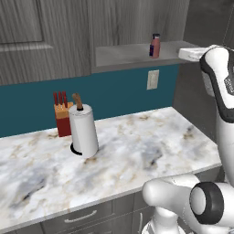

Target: Pick the juice from the counter and place it in the open cabinet.

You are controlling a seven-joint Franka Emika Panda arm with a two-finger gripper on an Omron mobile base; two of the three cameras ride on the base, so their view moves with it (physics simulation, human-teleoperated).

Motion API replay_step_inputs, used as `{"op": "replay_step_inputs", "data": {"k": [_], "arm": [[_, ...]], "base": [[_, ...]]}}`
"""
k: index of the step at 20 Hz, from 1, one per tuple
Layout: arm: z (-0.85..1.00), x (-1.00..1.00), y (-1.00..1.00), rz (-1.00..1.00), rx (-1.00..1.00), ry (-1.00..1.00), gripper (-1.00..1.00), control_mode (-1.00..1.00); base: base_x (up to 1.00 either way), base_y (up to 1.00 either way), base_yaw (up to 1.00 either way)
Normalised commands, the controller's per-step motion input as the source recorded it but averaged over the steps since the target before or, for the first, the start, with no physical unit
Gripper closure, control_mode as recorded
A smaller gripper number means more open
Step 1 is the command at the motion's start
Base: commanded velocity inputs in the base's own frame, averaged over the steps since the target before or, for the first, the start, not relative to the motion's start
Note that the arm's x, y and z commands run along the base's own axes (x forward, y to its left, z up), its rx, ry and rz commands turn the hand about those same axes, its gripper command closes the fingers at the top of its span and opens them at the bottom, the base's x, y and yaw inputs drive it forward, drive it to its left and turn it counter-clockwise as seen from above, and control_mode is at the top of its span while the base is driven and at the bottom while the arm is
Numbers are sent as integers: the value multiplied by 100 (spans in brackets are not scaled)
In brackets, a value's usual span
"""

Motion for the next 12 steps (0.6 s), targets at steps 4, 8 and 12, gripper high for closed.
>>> {"op": "replay_step_inputs", "data": {"k": [4, 8, 12], "arm": [[-4, -65, 13, -23, -2, 2, -100, -100], [-4, -59, 9, -14, -3, 2, -100, -100], [-9, -37, 13, -3, -4, 0, -100, -100]], "base": [[0, 0, 0], [0, 0, 0], [0, 0, 0]]}}
